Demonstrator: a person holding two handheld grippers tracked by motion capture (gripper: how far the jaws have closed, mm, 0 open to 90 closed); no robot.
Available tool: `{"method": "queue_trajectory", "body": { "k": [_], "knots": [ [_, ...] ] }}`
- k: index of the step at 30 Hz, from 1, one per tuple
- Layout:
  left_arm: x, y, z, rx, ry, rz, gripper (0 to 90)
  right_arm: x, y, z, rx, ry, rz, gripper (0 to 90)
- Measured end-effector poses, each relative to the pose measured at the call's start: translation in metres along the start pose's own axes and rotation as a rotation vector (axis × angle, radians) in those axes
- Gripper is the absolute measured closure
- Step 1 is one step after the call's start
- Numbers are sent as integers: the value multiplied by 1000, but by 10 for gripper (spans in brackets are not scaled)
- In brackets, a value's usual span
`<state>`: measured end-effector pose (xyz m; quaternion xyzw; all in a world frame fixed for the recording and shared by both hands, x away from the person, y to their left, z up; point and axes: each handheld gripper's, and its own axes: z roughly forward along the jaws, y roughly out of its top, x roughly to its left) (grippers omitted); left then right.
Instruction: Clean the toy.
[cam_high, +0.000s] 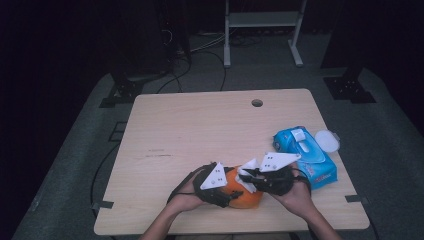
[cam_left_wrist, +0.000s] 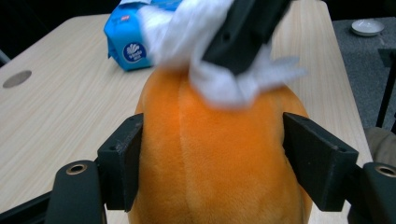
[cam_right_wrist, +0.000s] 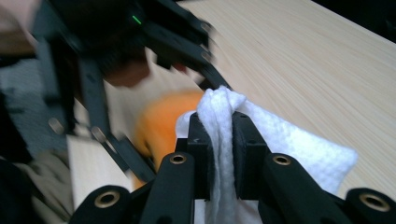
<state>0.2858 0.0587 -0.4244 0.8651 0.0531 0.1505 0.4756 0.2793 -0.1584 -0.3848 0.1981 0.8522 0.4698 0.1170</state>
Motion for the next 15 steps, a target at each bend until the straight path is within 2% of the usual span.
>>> {"method": "queue_trajectory", "body": {
  "k": [2, 4, 8, 11, 13, 15],
  "knots": [
    [-4, 2, 1, 15, 7, 30, 263, 6, 5, 6, -2, 32, -12, 788],
    [-3, 1, -1, 15, 5, 31, 264, 9, 8, 9, 5, 30, -26, 788],
    [0, -4, -4, 12, -8, 21, 265, -1, 4, 1, 4, 5, -7, 789],
    [4, -9, -6, 5, -25, -9, 265, -15, -9, -7, -2, -11, 47, 789],
    [6, -7, -6, 4, -47, -25, 244, -20, -15, -9, -10, 8, 79, 788],
    [7, -3, -5, 15, -56, -57, 176, -16, -13, -8, 3, -2, 56, 788]
  ]
}}
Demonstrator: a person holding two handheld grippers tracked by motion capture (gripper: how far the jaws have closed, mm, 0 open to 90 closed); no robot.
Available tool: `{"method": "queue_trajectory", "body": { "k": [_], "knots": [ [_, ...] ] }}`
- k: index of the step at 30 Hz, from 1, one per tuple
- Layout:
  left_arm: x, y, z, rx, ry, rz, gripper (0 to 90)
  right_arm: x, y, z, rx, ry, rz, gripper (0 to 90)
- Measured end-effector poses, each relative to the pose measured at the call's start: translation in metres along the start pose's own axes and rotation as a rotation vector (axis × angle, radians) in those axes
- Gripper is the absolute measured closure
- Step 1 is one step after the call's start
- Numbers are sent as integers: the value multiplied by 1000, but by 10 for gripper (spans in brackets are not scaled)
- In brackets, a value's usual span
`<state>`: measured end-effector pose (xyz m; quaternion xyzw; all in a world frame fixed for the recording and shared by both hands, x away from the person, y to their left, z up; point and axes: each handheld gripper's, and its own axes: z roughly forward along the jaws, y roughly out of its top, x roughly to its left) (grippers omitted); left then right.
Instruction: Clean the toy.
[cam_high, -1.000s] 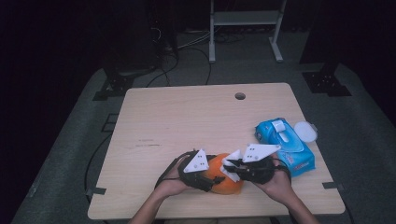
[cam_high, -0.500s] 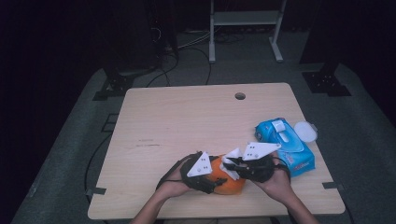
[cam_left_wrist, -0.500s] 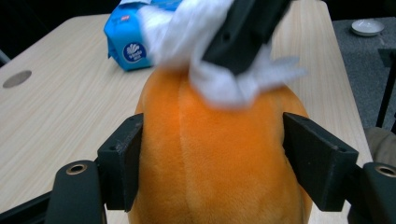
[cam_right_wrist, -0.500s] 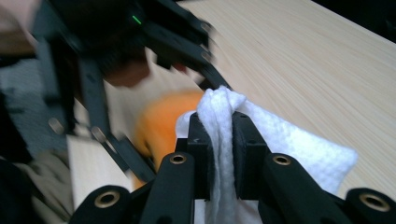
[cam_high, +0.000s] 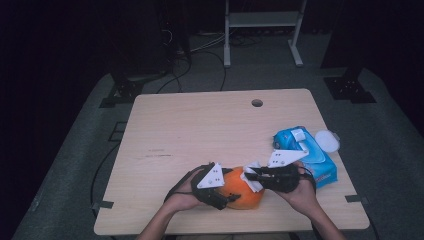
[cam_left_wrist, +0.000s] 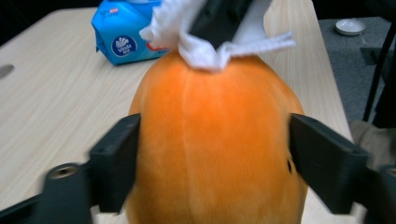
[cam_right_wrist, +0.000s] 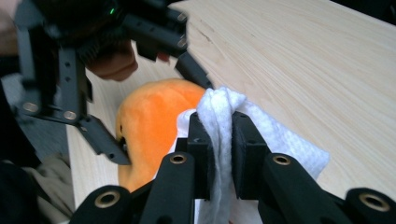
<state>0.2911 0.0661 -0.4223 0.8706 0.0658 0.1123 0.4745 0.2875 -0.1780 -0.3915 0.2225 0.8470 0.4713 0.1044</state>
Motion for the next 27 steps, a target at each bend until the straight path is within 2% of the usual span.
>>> {"method": "queue_trajectory", "body": {
  "k": [2, 5, 8, 11, 14, 23, 27],
  "knots": [
    [1, 1, 0, -12, -3, -36, 143, 7, 4, 3, 4, 1, -26, 787],
    [3, -3, -1, -13, -3, -48, 164, 14, 6, 7, 11, -4, -57, 787],
    [7, -7, -3, -13, -3, -66, 240, 12, 6, 5, 14, -5, -53, 787],
    [13, -13, -4, -11, 1, -107, 246, 7, 4, 3, 23, -12, -50, 788],
    [21, -22, -8, -21, -14, -147, 245, 4, -2, 2, 42, -24, -46, 787],
    [22, -25, -11, -21, -25, -134, 245, -10, -12, -9, 53, -30, -6, 787],
    [22, -26, -12, -24, -30, -143, 244, -15, -16, -14, 60, -37, 17, 787]
  ]
}}
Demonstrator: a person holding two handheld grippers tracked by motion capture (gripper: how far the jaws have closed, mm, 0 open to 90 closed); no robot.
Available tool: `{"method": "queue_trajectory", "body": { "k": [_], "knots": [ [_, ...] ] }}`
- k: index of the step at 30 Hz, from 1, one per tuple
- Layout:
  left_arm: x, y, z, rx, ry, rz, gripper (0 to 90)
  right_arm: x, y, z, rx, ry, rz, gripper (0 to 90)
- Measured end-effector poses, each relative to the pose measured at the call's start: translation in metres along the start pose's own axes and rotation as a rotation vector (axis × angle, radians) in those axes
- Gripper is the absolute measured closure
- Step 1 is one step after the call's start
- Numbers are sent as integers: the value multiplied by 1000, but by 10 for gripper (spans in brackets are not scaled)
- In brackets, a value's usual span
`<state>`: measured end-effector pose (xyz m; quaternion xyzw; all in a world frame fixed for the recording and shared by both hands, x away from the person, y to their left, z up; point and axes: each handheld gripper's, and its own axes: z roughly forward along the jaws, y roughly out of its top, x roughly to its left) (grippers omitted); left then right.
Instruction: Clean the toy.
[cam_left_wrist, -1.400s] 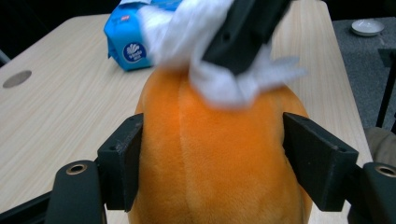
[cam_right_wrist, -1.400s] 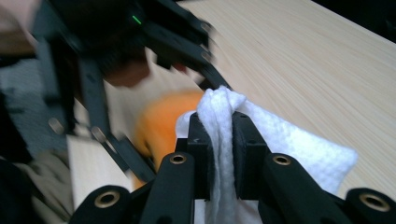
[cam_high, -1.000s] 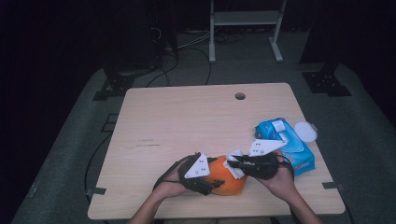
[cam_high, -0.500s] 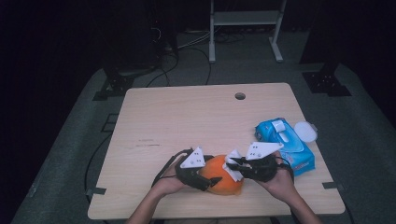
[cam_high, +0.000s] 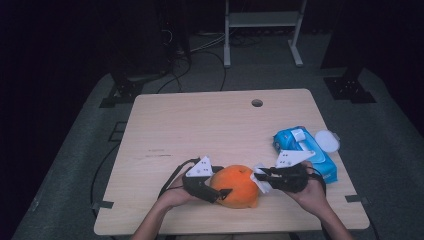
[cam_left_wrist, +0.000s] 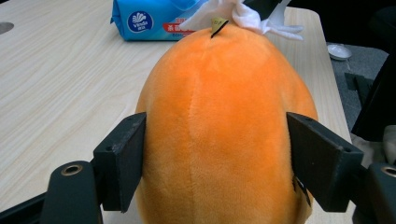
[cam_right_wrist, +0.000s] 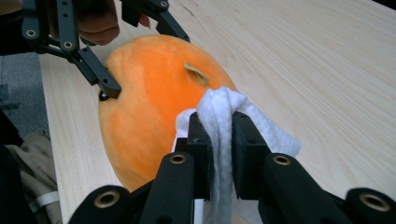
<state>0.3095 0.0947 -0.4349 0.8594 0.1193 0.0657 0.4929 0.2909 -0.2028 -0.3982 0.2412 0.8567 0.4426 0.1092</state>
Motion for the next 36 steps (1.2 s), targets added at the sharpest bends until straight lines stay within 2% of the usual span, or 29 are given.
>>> {"method": "queue_trajectory", "body": {
  "k": [7, 16, 21, 25, 29, 31, 33, 36],
  "knots": [
    [-1, -1, 1, -4, -19, -13, 238, -1, -1, 2, -1, 18, 15, 786],
    [-3, 0, 1, 8, -23, 6, 238, 8, 9, 9, -22, 56, -3, 787],
    [1, -2, -1, 7, -34, -9, 238, -1, 4, 5, -23, 50, 24, 786],
    [0, -1, 0, 11, -28, -8, 238, -8, -2, 3, -22, 52, 57, 787],
    [-4, 3, 2, 25, -17, 13, 234, -3, 3, 6, -25, 55, 45, 786],
    [-7, 4, 3, 22, -21, 38, 234, 0, 7, 9, -33, 65, 37, 786],
    [-11, 7, 4, 43, -13, 68, 230, 3, 12, 13, -30, 77, 26, 786],
    [-11, 7, 3, 43, -16, 65, 218, 4, 12, 14, -25, 80, 18, 787]
  ]
}}
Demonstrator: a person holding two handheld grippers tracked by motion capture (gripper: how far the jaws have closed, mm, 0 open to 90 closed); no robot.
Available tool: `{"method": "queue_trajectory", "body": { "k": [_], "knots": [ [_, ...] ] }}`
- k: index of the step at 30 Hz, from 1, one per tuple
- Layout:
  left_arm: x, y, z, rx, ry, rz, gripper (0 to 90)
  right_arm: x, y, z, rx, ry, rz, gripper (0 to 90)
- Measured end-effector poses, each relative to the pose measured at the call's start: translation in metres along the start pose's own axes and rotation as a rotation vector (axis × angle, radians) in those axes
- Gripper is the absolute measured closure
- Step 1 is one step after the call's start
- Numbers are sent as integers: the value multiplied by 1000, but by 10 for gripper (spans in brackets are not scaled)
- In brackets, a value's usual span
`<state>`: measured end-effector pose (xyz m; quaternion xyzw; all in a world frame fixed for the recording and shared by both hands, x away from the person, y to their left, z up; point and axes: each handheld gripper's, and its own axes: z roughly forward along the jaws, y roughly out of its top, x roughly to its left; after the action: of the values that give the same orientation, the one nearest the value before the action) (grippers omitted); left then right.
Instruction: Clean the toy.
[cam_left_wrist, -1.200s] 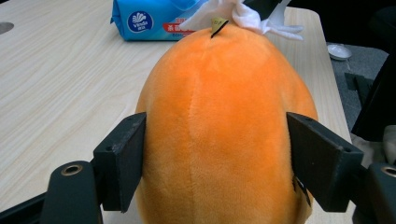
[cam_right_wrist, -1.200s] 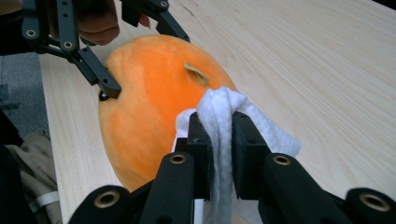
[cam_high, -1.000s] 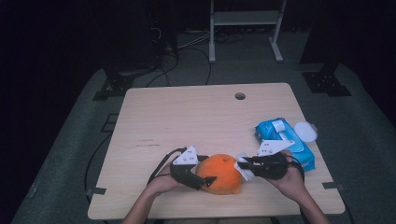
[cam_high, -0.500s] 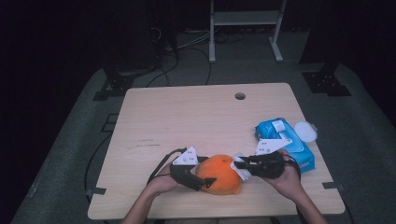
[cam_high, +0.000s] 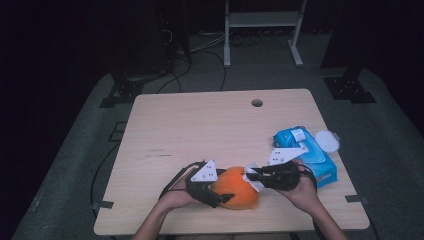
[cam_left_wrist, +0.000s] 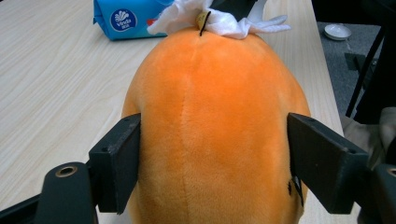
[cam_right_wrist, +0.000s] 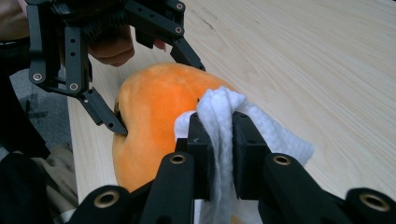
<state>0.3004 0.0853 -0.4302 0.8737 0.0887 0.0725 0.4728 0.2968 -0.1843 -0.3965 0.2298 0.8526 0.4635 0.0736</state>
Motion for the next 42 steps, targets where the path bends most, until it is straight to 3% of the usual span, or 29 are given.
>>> {"method": "queue_trajectory", "body": {
  "k": [7, 12, 14, 25, 28, 36, 39, 42],
  "knots": [
    [5, -1, 0, -2, -14, -51, 137, 3, -5, 0, 18, -1, -10, 787],
    [11, -6, 4, 8, -30, -145, 59, 7, -6, 0, 20, 4, -28, 787],
    [11, -7, 7, 15, -34, -164, 31, 8, -6, 0, 21, 8, -30, 787],
    [7, -8, 10, 11, -30, -161, 12, 10, -4, 1, 20, 3, -42, 787],
    [6, -8, 8, 7, -32, -149, 81, 9, -4, -1, 25, 5, -50, 787],
    [8, -8, 7, 3, -33, -162, 138, -8, -13, -13, 26, 17, 16, 786],
    [8, -9, 8, 8, -31, -165, 138, -7, -11, -12, 20, 18, 17, 787],
    [8, -10, 9, 6, -32, -171, 138, -3, -6, -5, -5, 62, 25, 787]
  ]
}}
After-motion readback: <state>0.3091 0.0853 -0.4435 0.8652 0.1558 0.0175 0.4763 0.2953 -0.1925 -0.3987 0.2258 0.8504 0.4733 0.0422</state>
